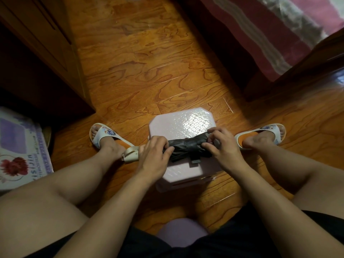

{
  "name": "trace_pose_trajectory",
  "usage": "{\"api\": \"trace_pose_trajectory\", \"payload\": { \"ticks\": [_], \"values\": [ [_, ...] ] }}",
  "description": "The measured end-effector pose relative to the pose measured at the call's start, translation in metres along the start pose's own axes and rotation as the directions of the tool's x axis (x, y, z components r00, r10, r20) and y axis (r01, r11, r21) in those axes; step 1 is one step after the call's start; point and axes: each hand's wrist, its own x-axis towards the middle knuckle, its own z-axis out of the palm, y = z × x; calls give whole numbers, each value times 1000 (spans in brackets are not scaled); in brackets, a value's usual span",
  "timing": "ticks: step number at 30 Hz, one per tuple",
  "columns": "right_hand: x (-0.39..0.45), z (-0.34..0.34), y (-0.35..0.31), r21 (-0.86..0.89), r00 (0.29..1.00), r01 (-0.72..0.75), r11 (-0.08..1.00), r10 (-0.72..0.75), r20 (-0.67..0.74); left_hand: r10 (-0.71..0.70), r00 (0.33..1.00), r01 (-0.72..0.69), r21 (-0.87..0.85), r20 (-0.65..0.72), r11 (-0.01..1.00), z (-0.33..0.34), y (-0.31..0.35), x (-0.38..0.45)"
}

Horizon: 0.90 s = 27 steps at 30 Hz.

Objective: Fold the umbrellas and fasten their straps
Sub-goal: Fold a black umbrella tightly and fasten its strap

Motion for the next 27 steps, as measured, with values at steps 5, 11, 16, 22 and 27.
{"api": "trace_pose_trajectory", "payload": {
  "ticks": [5,11,16,22,27],
  "values": [
    [9,14,-11,169,934,-325,930,344,-98,-81,996,80,-42,-30,996,1,3,9],
    [20,4,-16,309,908,-406,860,419,26,-142,989,138,-74,-44,988,3,2,13],
    [30,-6,-16,131,931,-340,931,314,184,25,999,-20,-162,28,987,-5,-12,-1],
    [6,10,-11,135,972,-202,970,216,-96,-9,996,-2,-118,-94,993,7,-9,-7],
    [5,28,-8,291,852,-449,845,503,-145,-94,985,81,-92,-147,992,12,1,-4]
  ]
}}
